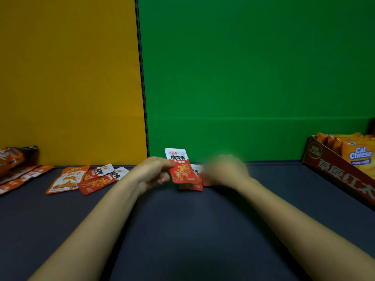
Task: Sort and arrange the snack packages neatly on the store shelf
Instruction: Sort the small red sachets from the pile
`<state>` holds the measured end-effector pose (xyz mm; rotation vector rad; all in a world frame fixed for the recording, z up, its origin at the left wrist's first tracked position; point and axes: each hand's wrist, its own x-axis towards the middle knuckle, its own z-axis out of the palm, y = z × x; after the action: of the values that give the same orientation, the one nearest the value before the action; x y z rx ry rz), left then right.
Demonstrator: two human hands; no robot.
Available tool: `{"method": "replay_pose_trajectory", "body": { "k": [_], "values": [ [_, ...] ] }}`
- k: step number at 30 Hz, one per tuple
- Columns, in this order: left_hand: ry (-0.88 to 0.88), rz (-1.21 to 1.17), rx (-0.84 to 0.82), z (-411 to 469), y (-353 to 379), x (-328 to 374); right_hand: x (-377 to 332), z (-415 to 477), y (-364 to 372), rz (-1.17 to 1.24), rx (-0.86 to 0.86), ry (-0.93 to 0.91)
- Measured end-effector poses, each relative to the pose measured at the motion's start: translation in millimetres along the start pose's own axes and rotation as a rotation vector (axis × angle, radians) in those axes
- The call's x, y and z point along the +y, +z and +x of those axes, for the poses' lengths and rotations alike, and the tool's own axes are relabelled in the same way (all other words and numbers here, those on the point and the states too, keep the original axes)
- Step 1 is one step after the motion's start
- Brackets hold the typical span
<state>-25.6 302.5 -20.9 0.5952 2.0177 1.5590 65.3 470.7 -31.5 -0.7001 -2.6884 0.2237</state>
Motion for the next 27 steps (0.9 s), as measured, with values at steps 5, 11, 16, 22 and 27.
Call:
{"method": "replay_pose_trajectory", "body": {
  "k": [5,11,16,22,27],
  "values": [
    [0.014,0.174,-0.238,-27,16,-5,35,-20,-20,0.148,0.024,0.008],
    [-0.015,0.414,-0.223,-40,20,-15,54,-42,-20,0.167,-0.063,-0.040],
    [-0.009,0.758,-0.152,-36,24,-20,52,-49,-25,0.143,-0.056,-0.093],
    [-0.014,0.978,-0.019,-34,29,-23,44,-48,-30,0.130,-0.028,-0.178],
    [0.263,1.133,0.279,-51,15,-24,26,-41,-33,0.173,-0.061,-0.258]
  ]
}}
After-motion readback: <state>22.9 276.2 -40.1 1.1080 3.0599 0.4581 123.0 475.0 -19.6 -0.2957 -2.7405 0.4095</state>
